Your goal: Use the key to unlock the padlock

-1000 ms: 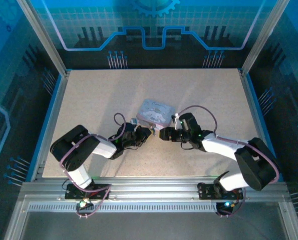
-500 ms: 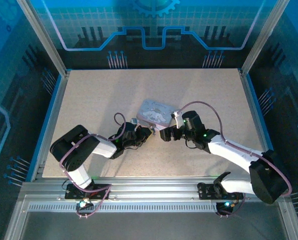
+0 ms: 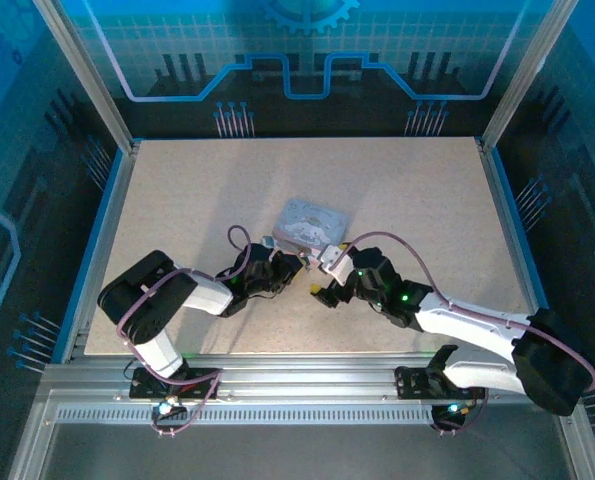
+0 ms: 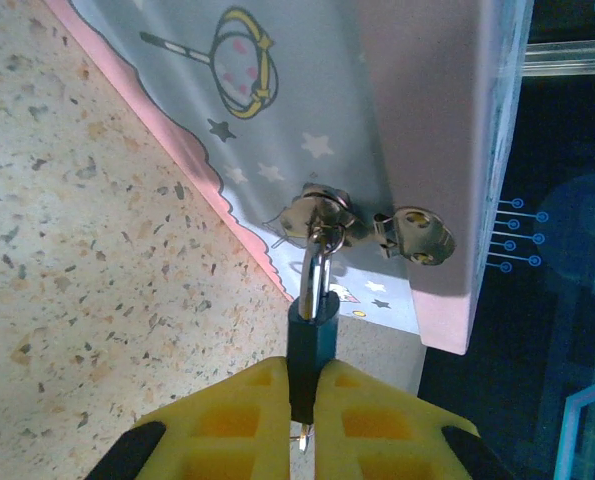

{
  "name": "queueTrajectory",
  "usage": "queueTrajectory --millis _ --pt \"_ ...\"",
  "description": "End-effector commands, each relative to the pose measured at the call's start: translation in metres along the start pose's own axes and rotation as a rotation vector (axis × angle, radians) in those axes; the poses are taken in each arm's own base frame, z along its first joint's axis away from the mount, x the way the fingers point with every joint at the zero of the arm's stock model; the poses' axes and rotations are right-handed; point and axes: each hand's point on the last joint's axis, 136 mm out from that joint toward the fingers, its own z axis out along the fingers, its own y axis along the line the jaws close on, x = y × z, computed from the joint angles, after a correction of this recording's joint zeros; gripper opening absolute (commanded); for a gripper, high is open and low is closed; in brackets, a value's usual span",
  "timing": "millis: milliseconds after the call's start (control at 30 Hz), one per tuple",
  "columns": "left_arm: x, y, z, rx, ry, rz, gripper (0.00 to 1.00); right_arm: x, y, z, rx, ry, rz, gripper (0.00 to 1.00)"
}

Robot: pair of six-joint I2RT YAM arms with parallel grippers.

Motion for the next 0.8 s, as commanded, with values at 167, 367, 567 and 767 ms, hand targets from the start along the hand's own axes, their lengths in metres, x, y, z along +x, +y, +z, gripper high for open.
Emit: queueTrajectory --millis 167,367,567,767 --pt "-0.001 0.005 0.0 -0.035 -0.001 0.0 0.1 -0.01 0.007 0.003 0.087 -0.052 -0.234 0.97" --pt "0.0 0.003 0.0 -0.035 0.004 -0.001 0.1 -0.007 0.012 0.009 0.093 -0.035 -0.285 0.97" --pt "-0.001 0.003 0.0 -0.038 0.002 -0.001 0.1 -0.01 0.02 0.012 0.074 -0.065 -0.235 0.96" --pt "-0.001 0.001 0.0 -0.036 0.004 -0.002 0.1 -0.003 0.024 0.018 0.098 -0.074 -0.198 0.95"
